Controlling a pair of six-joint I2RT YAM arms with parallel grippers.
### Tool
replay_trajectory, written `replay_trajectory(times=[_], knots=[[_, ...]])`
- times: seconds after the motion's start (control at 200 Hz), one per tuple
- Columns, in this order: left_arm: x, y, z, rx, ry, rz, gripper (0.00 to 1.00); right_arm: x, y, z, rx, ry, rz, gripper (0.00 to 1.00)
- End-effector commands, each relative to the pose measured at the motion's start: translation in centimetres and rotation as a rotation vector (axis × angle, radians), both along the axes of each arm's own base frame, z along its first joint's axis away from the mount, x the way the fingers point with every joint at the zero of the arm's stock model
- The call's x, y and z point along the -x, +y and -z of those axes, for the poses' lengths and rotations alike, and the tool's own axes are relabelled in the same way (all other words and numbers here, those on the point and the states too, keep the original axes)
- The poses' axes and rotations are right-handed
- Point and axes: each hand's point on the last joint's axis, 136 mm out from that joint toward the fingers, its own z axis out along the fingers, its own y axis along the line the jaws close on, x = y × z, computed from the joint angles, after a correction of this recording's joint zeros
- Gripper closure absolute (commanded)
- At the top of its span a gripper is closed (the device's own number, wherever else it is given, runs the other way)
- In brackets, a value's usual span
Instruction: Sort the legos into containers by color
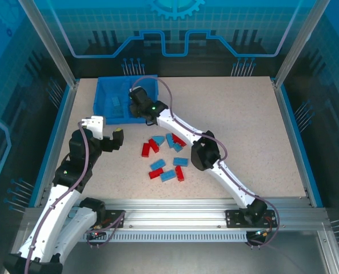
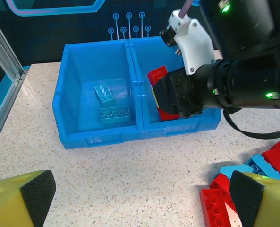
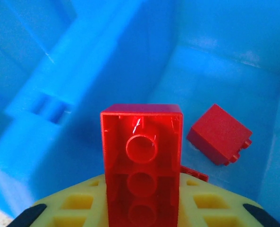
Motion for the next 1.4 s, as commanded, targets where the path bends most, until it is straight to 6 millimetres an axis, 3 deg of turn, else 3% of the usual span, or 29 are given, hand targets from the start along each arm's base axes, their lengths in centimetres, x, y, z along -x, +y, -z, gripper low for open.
replay_trajectory(times=[0.0,0.155,0.315,0.41,0.495,0.515,0.535,0.585,0.635,0.725,0.91,0.955,1.02,1.171,1.391], knots=[[0.1,1.0,-1.4,-0.012,-0.035,-0.046,0.01,-0.7,1.0,-0.9,-0.127,0.026,-0.040,0.63],[-0.1,1.0,-1.0,-0.014,-0.028,-0.049,0.01,-0.3,1.7,-3.4,-0.157,0.000,-0.079,0.49],[-0.3,1.1,-0.5,-0.017,-0.012,-0.057,0.01,0.6,0.1,-7.0,-0.141,-0.002,-0.060,0.47],[-0.6,0.9,-0.2,-0.010,-0.001,-0.056,0.01,2.1,-1.1,-10.7,-0.147,-0.001,-0.068,0.47],[-0.8,0.7,0.4,0.000,0.027,-0.051,0.01,4.4,-2.4,-14.0,-0.147,0.007,-0.103,0.43],[-0.9,0.6,0.5,0.005,0.035,-0.046,0.01,5.3,-2.8,-14.5,-0.144,0.016,-0.125,0.42],[-1.0,0.4,0.7,0.009,0.045,-0.037,0.01,6.2,-3.4,-16.4,-0.155,0.002,-0.145,0.40],[-1.1,-0.4,1.3,0.022,0.073,0.000,0.01,8.4,-4.5,-17.9,-0.147,0.004,-0.194,0.37],[-1.3,-1.6,2.0,0.040,0.111,0.067,0.01,10.8,-6.1,-19.2,-0.134,0.004,-0.245,0.33],[-0.8,-5.7,3.1,0.077,0.209,0.306,0.01,15.4,-9.3,-20.7,-0.107,0.003,-0.330,0.27],[0.2,-11.7,4.5,0.051,0.438,0.620,0.01,25.3,-17.2,-18.6,-0.050,0.070,-0.436,0.07],[0.1,-12.8,5.5,-0.005,0.503,0.652,0.01,27.2,-19.0,-17.7,-0.039,0.091,-0.443,0.01],[-0.6,-13.9,7.2,-0.081,0.586,0.650,0.01,29.3,-21.1,-16.0,-0.023,0.131,-0.434,0.00],[-4.0,-15.4,11.0,-0.114,0.741,0.578,0.01,31.8,-24.3,-13.0,-0.027,0.221,-0.353,0.00],[-7.6,-16.4,17.4,-0.174,0.859,0.542,0.01,32.6,-26.8,-12.1,-0.033,0.218,-0.257,0.00]])
